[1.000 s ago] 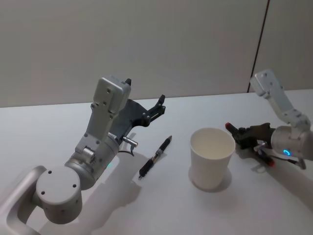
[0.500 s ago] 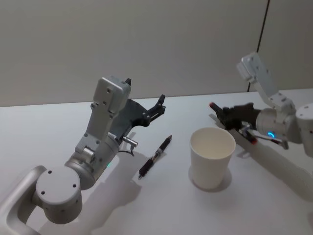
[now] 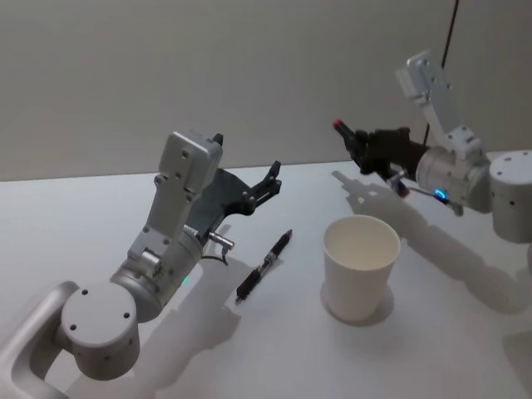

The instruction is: Place the pen into the pen holder.

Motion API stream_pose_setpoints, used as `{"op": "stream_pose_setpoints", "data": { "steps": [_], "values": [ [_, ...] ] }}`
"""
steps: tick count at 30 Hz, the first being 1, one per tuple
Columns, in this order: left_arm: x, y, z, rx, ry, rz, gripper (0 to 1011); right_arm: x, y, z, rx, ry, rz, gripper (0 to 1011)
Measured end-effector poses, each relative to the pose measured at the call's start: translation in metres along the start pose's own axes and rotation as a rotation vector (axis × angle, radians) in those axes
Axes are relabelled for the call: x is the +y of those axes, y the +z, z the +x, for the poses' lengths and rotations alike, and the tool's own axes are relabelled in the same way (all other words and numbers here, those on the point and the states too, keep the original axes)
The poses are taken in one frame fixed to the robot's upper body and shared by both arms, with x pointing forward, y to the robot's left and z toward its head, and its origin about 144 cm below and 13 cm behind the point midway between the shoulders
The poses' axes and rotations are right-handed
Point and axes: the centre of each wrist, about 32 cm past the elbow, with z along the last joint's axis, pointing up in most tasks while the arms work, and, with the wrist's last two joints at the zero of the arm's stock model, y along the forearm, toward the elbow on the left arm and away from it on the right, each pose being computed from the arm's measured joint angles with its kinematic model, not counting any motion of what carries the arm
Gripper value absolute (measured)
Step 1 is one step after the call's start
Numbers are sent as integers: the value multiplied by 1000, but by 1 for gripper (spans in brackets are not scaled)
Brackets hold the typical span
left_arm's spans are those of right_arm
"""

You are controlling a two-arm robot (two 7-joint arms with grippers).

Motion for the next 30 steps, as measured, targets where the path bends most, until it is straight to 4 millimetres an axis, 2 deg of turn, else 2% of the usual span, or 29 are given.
{"op": "stream_pose_setpoints", "data": {
  "steps": [8, 15, 20, 30],
  "values": [
    [0, 0, 0, 0, 0, 0, 1001, 4, 6, 2, -12, 25, 150, 178],
    [0, 0, 0, 0, 0, 0, 1001, -2, 14, -1, -26, 57, 297, 178],
    [0, 0, 0, 0, 0, 0, 1001, -13, 18, -8, -37, 80, 389, 178],
    [0, 0, 0, 0, 0, 0, 1001, -52, 23, -24, -43, 138, 512, 178]
  ]
}}
